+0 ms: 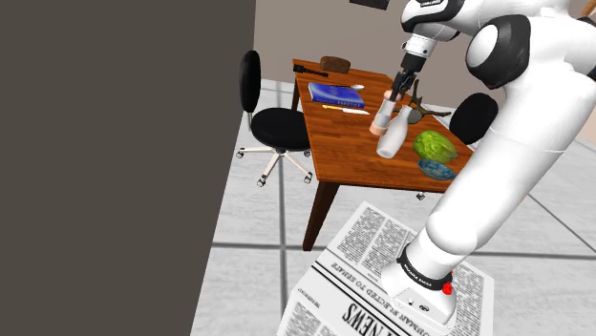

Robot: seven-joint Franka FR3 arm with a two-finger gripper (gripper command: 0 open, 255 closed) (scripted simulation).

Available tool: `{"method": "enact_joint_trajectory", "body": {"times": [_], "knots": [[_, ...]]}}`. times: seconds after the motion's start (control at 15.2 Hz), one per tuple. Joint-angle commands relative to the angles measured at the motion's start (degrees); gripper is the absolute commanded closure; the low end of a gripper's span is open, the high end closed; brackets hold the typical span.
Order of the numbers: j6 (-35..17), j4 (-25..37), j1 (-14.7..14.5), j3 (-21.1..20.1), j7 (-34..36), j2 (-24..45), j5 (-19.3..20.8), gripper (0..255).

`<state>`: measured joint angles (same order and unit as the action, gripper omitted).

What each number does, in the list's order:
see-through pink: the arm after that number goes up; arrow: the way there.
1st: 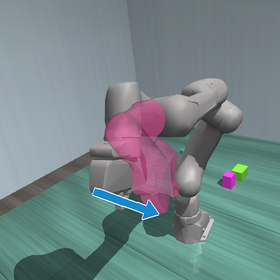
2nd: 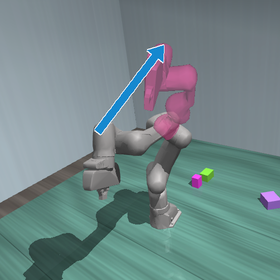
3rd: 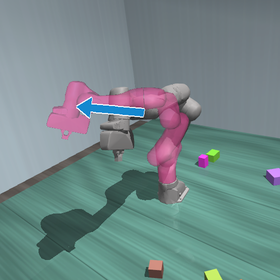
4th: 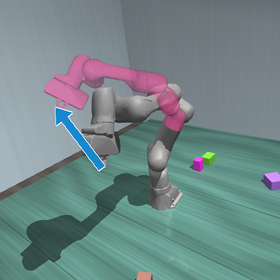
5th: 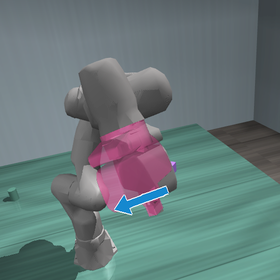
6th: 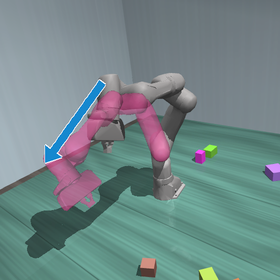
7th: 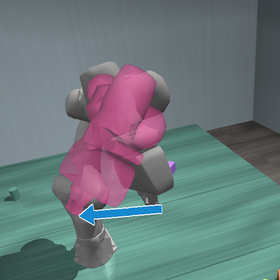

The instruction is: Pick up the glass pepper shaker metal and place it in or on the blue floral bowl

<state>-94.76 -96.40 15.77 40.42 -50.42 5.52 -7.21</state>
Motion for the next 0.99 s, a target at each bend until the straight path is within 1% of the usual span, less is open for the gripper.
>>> {"method": "enact_joint_trajectory", "body": {"times": [0.0, 0.53, 0.92], "knots": [[0.47, -0.63, 1.13, 1.07, -2.12, -1.17, 0.94, 255], [2.86, -0.50, 6.11, 5.74, -11.33, -3.43, 3.37, 255], [5.24, 2.59, 10.84, 9.80, -20.02, -1.70, 2.96, 255]]}}
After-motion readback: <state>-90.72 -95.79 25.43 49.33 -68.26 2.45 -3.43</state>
